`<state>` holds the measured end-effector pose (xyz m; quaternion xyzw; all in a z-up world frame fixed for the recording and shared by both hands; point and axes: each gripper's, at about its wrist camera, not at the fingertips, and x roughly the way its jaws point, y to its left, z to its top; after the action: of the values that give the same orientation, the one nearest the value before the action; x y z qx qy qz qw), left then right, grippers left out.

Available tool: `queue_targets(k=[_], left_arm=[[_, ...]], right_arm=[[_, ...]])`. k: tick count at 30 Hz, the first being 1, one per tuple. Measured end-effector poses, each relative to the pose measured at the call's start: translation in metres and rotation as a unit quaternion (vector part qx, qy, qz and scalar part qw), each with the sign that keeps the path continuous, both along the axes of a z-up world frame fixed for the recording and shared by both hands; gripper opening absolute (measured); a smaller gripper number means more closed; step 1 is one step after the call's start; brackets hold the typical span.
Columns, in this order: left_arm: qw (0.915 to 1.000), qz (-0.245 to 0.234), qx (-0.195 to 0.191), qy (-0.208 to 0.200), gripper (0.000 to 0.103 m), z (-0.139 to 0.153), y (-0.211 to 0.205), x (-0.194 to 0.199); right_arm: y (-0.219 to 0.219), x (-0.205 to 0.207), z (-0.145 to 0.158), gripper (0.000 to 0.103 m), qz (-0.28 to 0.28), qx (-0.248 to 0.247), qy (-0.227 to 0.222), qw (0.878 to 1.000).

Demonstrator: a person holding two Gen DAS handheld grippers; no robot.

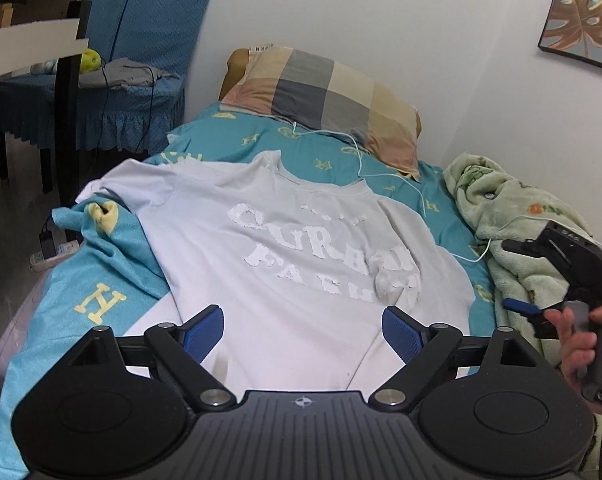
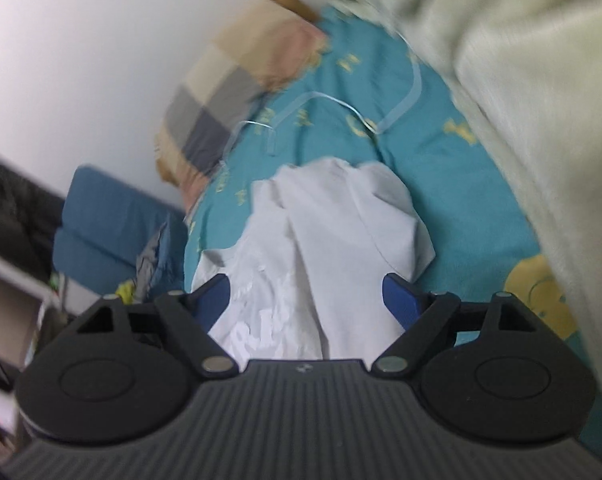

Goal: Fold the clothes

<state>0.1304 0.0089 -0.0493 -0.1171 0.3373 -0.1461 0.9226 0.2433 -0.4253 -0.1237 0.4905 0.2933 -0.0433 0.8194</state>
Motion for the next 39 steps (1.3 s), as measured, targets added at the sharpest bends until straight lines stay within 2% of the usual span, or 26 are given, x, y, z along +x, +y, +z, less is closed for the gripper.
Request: queue_targets(k=[3, 7, 10, 13, 14, 16, 18, 19, 20, 23, 27, 28, 30, 31, 33, 35, 37, 39], left_arm=[[0.9996, -0.007, -0.016, 0.02, 0.089, -0.009, -0.001, 0.009], [0.9988, -0.015, -0.029, 0.037, 0.089, -0.022, 0.0, 0.023], [0.998, -0.019, -0.034, 0.048, 0.089, -0.031, 0.0, 0.032], [0.9969, -0.02, -0.046, 0.06, 0.089, -0.038, 0.003, 0.039], [0.9967, -0.017, -0.051, 0.061, 0.089, -0.039, 0.004, 0.041], [0.9962, -0.012, -0.061, 0.061, 0.089, -0.039, 0.008, 0.043], [0.9956, -0.004, -0.073, 0.059, 0.089, -0.038, 0.012, 0.046], [0.9954, 0.0, -0.077, 0.057, 0.089, -0.037, 0.014, 0.046], [0.9952, 0.003, -0.08, 0.055, 0.089, -0.036, 0.015, 0.047], [0.9949, 0.012, -0.087, 0.05, 0.089, -0.032, 0.019, 0.046], [0.9951, 0.018, -0.085, 0.046, 0.089, -0.031, 0.021, 0.044], [0.9952, 0.019, -0.085, 0.045, 0.089, -0.03, 0.021, 0.043], [0.9954, 0.021, -0.083, 0.043, 0.089, -0.03, 0.021, 0.042], [0.9954, 0.021, -0.083, 0.043, 0.089, -0.03, 0.021, 0.042], [0.9953, 0.022, -0.085, 0.043, 0.089, -0.029, 0.021, 0.04], [0.995, 0.022, -0.087, 0.043, 0.089, -0.029, 0.021, 0.039], [0.9946, 0.022, -0.092, 0.044, 0.089, -0.029, 0.022, 0.038], [0.9942, 0.022, -0.096, 0.043, 0.089, -0.028, 0.022, 0.037]], right_arm=[[-0.005, 0.021, -0.027, 0.085, -0.016, 0.027, 0.04, 0.999], [-0.012, 0.042, -0.06, 0.085, -0.043, 0.032, 0.075, 0.996], [-0.022, 0.052, -0.081, 0.086, -0.079, 0.063, 0.053, 0.993], [-0.023, 0.064, -0.082, 0.084, -0.093, 0.033, 0.016, 0.995], [-0.021, 0.069, -0.079, 0.073, -0.088, 0.015, 0.005, 0.996], [-0.015, 0.079, -0.073, 0.06, -0.075, -0.02, -0.018, 0.997], [0.006, 0.087, -0.059, 0.046, -0.031, -0.074, -0.042, 0.996], [0.021, 0.091, -0.052, 0.041, -0.002, -0.109, -0.053, 0.993], [0.041, 0.094, -0.046, 0.04, 0.031, -0.148, -0.063, 0.987], [0.102, 0.099, -0.038, 0.04, 0.13, -0.25, -0.079, 0.956], [0.151, 0.092, -0.047, 0.041, 0.212, -0.254, -0.072, 0.941], [0.16, 0.087, -0.044, 0.042, 0.227, -0.268, -0.073, 0.933], [0.174, 0.074, -0.029, 0.042, 0.241, -0.304, -0.099, 0.916], [0.173, 0.067, -0.021, 0.043, 0.238, -0.309, -0.115, 0.914], [0.158, 0.055, -0.003, 0.046, 0.211, -0.287, -0.143, 0.924], [0.13, 0.048, 0.008, 0.054, 0.156, -0.245, -0.156, 0.944], [0.097, 0.041, 0.009, 0.055, 0.086, -0.2, -0.144, 0.965], [0.065, 0.038, 0.001, 0.056, 0.019, -0.141, -0.105, 0.984]])
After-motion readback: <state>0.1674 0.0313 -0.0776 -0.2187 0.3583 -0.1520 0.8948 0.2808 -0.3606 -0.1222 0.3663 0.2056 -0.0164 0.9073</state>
